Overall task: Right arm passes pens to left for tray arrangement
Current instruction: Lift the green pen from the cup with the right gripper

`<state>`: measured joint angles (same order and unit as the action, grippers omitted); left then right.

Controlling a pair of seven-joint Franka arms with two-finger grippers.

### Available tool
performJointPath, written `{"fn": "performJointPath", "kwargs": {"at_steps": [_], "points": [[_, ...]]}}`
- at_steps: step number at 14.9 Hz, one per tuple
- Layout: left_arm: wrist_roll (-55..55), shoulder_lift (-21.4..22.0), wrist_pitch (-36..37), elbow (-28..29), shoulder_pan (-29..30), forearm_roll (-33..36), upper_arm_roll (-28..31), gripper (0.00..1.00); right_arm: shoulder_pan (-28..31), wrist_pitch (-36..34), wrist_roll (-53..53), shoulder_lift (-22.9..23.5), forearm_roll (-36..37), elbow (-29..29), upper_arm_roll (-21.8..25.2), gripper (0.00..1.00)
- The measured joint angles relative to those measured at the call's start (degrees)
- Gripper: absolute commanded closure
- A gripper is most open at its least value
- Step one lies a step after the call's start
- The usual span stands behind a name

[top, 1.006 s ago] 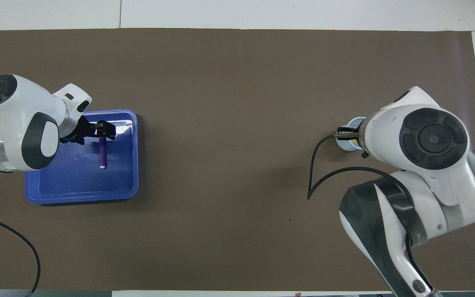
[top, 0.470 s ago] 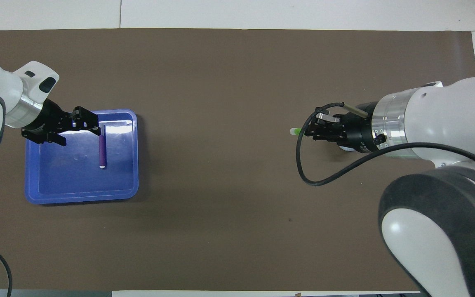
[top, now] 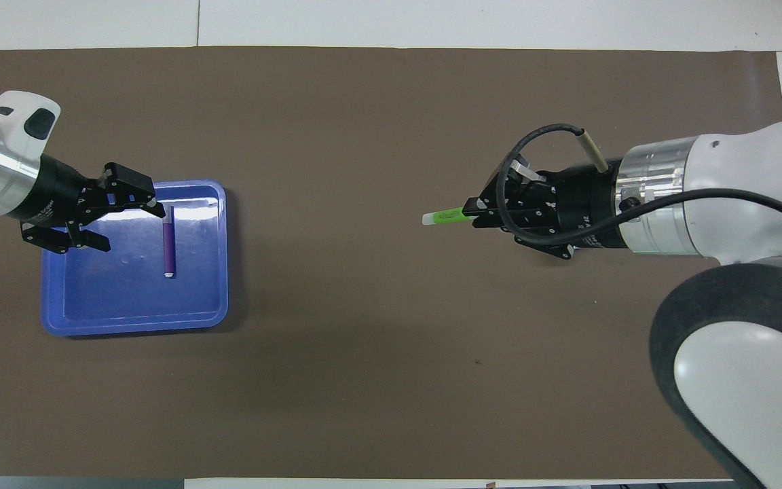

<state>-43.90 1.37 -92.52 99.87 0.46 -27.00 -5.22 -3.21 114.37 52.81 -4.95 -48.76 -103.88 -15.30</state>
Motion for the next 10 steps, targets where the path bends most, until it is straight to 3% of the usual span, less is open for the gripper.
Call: {"fn": "performJointPath", "kwargs": {"at_steps": [5,10], "points": [[-18.5,2.6,-1.7,-0.1,0.0,-10.8,-0.1,0.0,-0.1,4.0,10.3,1.7,-7.5,0.6,-4.8,1.0],[-34.7,3.8,-2.6,-0.1,-0.2,-16.0,-0.9,0.0,-0.1,6.4,20.0,8.4,-8.2,7.1,-8.7,1.0]]}}
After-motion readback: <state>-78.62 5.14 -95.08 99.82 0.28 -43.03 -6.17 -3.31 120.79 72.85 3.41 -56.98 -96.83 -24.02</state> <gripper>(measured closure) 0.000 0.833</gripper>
